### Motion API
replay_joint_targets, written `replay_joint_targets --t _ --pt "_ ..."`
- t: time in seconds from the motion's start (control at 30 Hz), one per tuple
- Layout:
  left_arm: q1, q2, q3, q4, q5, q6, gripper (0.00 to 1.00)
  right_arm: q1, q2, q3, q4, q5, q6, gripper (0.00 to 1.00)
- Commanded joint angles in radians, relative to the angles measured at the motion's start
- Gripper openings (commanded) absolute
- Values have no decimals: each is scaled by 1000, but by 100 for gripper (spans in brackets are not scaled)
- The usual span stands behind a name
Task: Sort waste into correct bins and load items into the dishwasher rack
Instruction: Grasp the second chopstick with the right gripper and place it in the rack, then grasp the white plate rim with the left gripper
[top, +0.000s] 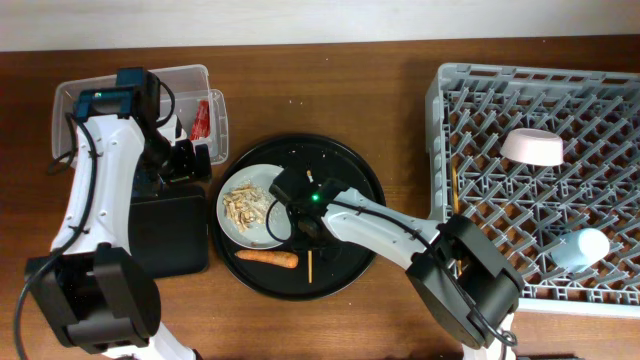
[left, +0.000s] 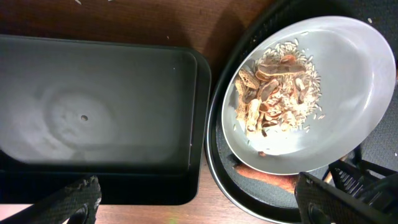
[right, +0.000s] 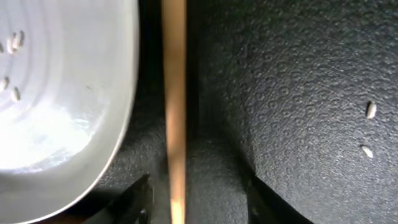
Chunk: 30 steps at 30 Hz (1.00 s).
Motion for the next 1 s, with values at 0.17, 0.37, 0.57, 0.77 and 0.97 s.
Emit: replay_joint_targets --t 0.17,0.37,0.57,0.77,0.97 --pt "1 -26 11 -1 11 -2 99 -42 64 -26 -25 31 9 15" --pt "1 -26 11 -1 11 -2 99 -41 63 -25 -36 13 5 4" --pt "1 -26 11 -1 12 -2 99 -150 -136 42 -116 10 -220 4" --pt "0 -26 10 1 39 -2 99 -457 -481 48 -344 13 -573 4" --pt "-53 -26 10 59 174 -2 99 -735 -504 45 -499 10 -731 4"
